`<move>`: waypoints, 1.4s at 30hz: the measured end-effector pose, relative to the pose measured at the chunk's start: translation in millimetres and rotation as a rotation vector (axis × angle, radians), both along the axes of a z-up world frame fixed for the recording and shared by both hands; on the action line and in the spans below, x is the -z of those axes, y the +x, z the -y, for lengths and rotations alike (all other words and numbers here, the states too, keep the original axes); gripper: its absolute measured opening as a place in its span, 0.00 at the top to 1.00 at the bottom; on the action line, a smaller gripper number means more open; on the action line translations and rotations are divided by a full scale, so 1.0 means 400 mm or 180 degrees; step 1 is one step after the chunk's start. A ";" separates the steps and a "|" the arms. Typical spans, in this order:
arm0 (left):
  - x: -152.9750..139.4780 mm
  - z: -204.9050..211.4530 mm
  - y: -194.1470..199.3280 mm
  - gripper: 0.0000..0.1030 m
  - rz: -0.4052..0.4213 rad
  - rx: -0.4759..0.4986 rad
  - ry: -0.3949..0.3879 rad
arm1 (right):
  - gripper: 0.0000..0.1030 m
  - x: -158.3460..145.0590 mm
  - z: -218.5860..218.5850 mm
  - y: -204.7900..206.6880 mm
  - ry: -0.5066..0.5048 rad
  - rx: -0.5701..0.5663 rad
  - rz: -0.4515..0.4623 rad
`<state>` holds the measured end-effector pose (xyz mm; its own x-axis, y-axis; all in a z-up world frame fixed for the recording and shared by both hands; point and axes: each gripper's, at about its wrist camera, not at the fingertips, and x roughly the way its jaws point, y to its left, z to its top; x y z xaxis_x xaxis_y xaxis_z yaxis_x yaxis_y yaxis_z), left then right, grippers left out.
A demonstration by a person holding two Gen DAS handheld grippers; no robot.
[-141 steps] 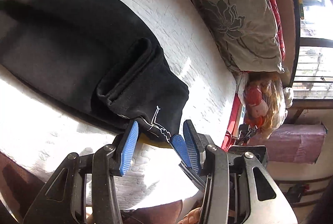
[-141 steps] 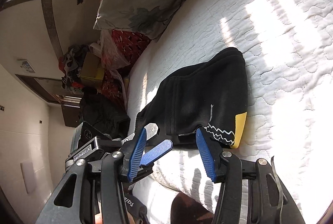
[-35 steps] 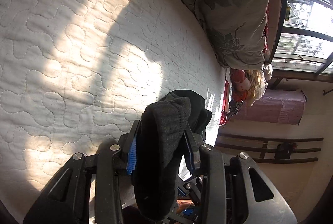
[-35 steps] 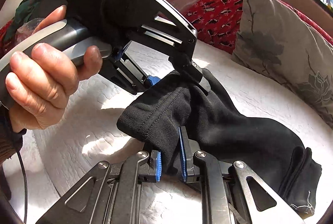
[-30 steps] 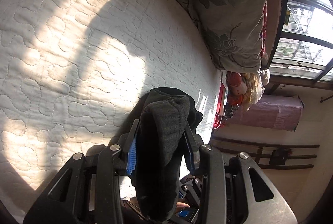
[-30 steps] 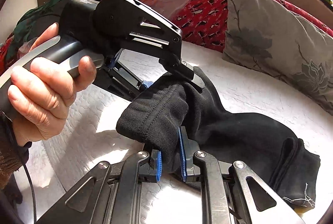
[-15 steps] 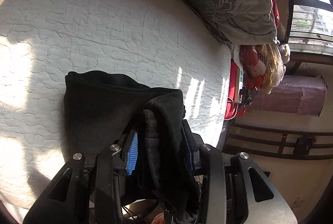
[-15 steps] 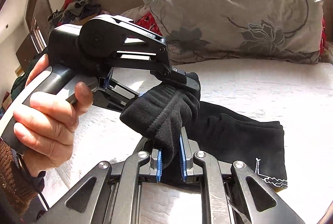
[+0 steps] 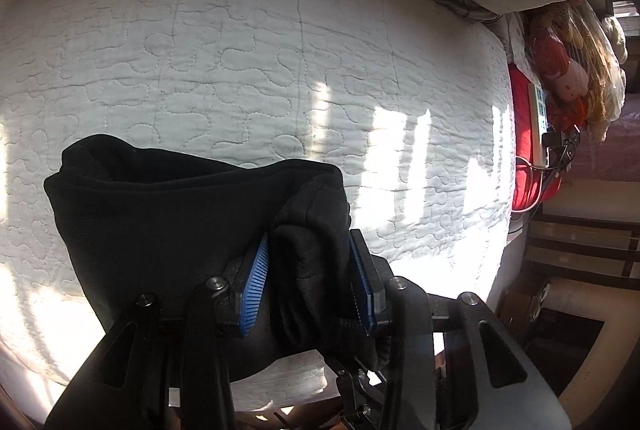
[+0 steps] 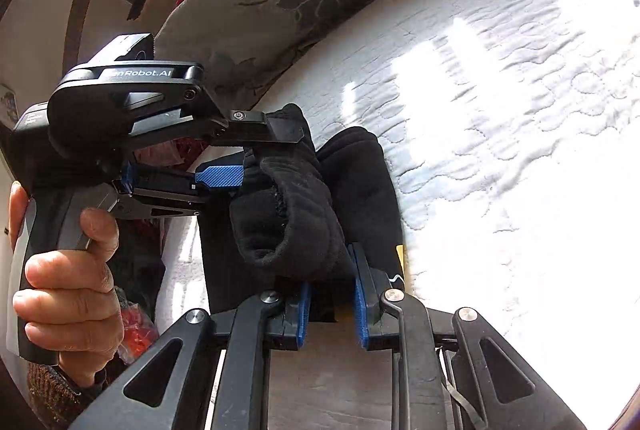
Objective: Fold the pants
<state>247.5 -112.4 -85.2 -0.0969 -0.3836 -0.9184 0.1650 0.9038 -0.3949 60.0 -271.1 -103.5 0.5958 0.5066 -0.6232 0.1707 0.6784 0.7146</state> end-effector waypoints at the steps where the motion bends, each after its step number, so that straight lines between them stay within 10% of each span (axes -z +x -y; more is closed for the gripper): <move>1: -0.007 -0.003 -0.002 0.65 0.0001 -0.0036 0.0005 | 0.81 0.004 0.007 -0.004 0.0064 0.0011 -0.0015; 11: -0.100 -0.094 -0.020 0.61 0.0046 -0.0559 -0.0304 | 0.64 0.007 0.059 -0.024 0.0241 0.0010 -0.0110; 19: -0.059 -0.280 -0.156 0.53 -0.0034 -0.1168 -0.1094 | 0.63 -0.085 0.147 -0.020 0.0314 0.0151 0.0269; 28: -0.008 -0.299 -0.098 0.53 -0.0008 -0.1609 -0.1296 | 0.63 -0.158 -0.018 0.151 -0.0139 -0.0512 0.0563; 32: 0.082 -0.289 -0.060 0.53 -0.0018 -0.1622 -0.1062 | 0.69 -0.073 -0.015 0.169 -0.0644 -0.0478 0.0268; 35: 0.132 -0.324 -0.059 0.60 -0.0149 -0.1765 -0.1327 | 0.93 -0.010 0.034 0.167 -0.0580 -0.0433 0.0187; 42: 0.025 -0.365 -0.035 0.56 0.0065 -0.1739 -0.1804 | 0.83 -0.076 0.090 0.179 -0.0124 -0.0291 0.0371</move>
